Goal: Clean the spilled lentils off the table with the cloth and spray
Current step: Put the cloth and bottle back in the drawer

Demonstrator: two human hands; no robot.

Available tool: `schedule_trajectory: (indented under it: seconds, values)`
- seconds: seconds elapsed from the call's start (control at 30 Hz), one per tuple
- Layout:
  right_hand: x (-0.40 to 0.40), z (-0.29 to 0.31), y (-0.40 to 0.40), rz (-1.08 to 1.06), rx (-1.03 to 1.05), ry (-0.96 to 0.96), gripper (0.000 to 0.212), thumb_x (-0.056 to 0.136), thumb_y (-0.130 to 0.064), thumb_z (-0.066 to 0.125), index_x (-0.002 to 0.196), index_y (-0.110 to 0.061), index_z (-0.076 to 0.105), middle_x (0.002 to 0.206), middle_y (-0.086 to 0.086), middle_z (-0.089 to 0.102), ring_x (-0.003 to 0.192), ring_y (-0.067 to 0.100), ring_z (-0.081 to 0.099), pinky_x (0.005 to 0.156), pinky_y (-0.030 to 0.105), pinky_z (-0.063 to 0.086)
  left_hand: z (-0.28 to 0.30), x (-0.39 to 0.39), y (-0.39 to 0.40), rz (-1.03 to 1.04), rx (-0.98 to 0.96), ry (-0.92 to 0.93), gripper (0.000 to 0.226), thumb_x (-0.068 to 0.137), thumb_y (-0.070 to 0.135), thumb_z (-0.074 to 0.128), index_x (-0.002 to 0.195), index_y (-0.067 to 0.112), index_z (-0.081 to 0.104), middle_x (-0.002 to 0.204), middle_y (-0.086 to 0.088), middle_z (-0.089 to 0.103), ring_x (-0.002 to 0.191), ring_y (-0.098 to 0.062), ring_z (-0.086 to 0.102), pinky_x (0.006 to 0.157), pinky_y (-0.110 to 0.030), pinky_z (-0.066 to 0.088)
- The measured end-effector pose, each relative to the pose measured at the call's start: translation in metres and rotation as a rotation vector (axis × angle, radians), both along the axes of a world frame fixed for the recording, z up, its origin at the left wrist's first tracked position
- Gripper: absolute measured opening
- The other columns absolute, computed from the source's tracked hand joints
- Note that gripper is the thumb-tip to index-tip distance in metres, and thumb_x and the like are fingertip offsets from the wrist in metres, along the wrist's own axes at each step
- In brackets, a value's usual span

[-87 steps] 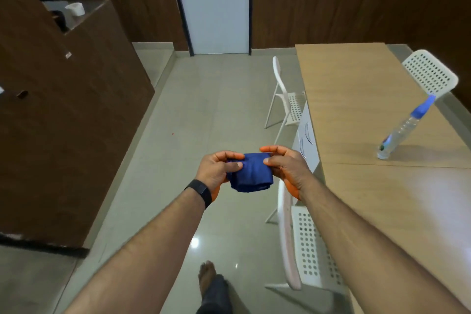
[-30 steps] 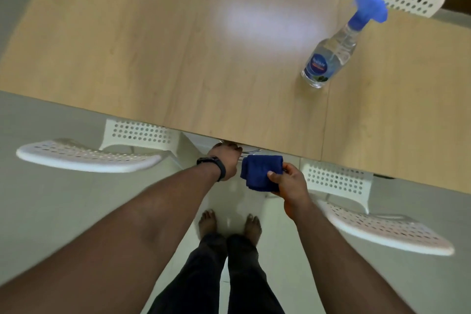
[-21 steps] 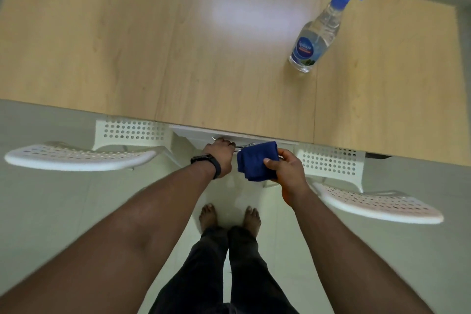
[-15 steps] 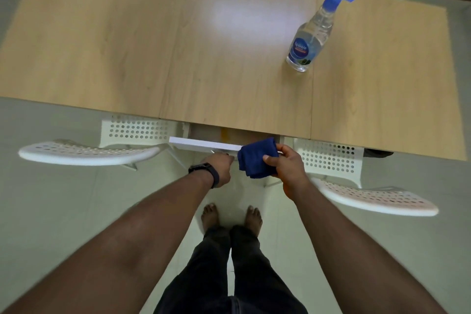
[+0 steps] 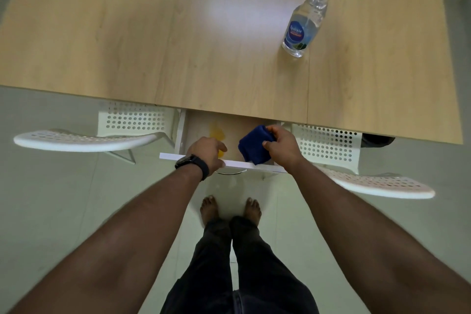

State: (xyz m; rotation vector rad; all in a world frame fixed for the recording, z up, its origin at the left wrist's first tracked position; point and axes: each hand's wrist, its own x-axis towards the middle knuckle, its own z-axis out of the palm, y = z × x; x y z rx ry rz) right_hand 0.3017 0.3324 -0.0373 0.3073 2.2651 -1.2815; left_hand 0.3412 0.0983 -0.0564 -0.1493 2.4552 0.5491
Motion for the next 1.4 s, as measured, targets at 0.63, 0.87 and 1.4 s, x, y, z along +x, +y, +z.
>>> schedule_trajectory:
  seconds: [0.63,0.87,1.4]
  values:
    - [-0.027,-0.073,-0.026,1.038,0.724,-0.02,0.03,0.1,-0.012,0.056,0.13,-0.009,0.058,0.122,0.014,0.062,0.105,0.029,0.06,0.08,0.037,0.049,-0.025,-0.002,0.008,-0.03,0.188,-0.184,0.074,0.062,0.053,0.096,0.128,0.028,0.071,0.105,0.008,0.071,0.095,-0.013,0.065,0.086,-0.032,0.054]
    - [-0.014,-0.086,-0.025,1.091,0.892,0.226,0.058,0.095,-0.025,0.064,0.149,-0.019,0.045,0.133,0.012,0.056,0.12,0.033,0.055,0.097,0.047,0.047,-0.028,-0.004,0.006,-0.025,0.214,-0.197,0.078,0.06,0.053,0.098,0.128,0.027,0.071,0.106,0.008,0.072,0.097,-0.014,0.066,0.089,-0.033,0.056]
    - [0.011,-0.072,-0.022,0.913,0.798,0.293,0.073,0.085,-0.019,0.078,0.149,-0.015,0.042,0.131,0.011,0.059,0.116,0.032,0.059,0.098,0.044,0.049,-0.018,0.0,0.009,-0.092,0.118,-0.164,0.077,0.066,0.06,0.092,0.13,0.025,0.068,0.114,0.004,0.071,0.099,-0.016,0.065,0.091,-0.035,0.056]
